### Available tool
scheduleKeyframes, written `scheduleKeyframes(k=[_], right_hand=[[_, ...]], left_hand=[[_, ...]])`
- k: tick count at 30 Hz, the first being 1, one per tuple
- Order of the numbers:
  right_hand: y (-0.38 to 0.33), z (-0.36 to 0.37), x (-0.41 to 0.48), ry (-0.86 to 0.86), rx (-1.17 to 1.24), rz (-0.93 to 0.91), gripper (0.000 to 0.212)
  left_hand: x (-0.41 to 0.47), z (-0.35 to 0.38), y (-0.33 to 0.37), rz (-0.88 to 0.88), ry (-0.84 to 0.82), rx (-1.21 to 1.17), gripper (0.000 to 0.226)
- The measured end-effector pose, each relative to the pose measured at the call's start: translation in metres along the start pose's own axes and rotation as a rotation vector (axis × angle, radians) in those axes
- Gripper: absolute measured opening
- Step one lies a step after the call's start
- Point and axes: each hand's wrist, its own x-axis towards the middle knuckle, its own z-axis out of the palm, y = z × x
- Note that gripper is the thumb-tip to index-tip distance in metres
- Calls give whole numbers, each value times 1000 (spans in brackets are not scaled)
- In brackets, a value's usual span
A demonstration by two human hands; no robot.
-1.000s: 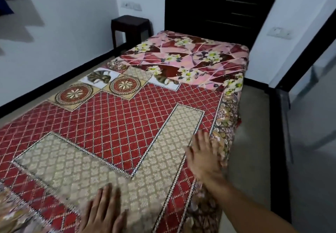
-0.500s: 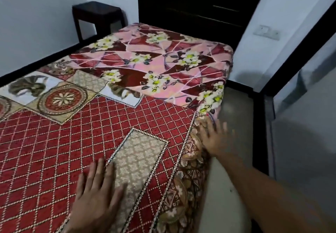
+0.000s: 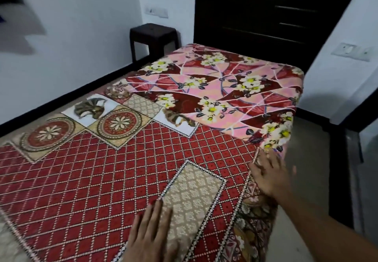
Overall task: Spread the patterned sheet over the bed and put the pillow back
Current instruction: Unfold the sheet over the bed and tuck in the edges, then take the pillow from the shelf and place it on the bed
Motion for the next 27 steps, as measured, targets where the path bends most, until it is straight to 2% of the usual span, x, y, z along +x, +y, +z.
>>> scheduleKeyframes(k=[3,5,8,10,12,13,15,17,22,27], right_hand=[[8,-18,-25,-55,-53,78,91],[-5,-31,-57,-81,-67,22,94],[-57,-53,-110,-128,-127,-154,113],[-111,-83,-149,-86,-99,-260,117],[-176,-125,-202,-37,-31,-365,112],[-204,-145,-223,6,1,-417,110],[-253,-187,-271,82,39,-503,105],[-297,-228,-331,119,47,-568,101],[-359,-312,-466,221,54,-693,75],[-395,-374,-571,274,93,-753,72]], left_hand=[[-21,-10,-1,36,93,156,58],[-30,-36,-17,92,22,205,51],[-33,-81,-58,40,-146,157,60],[-28,-127,-85,18,-107,209,66],[-30,-200,-112,-63,-153,90,78],[-29,-242,-123,-109,-125,66,80],[-37,-325,-141,-177,13,100,75],[-65,-406,-165,-270,-40,134,74],[-148,-544,-216,-320,14,149,79],[-228,-642,-245,-367,112,147,72]])
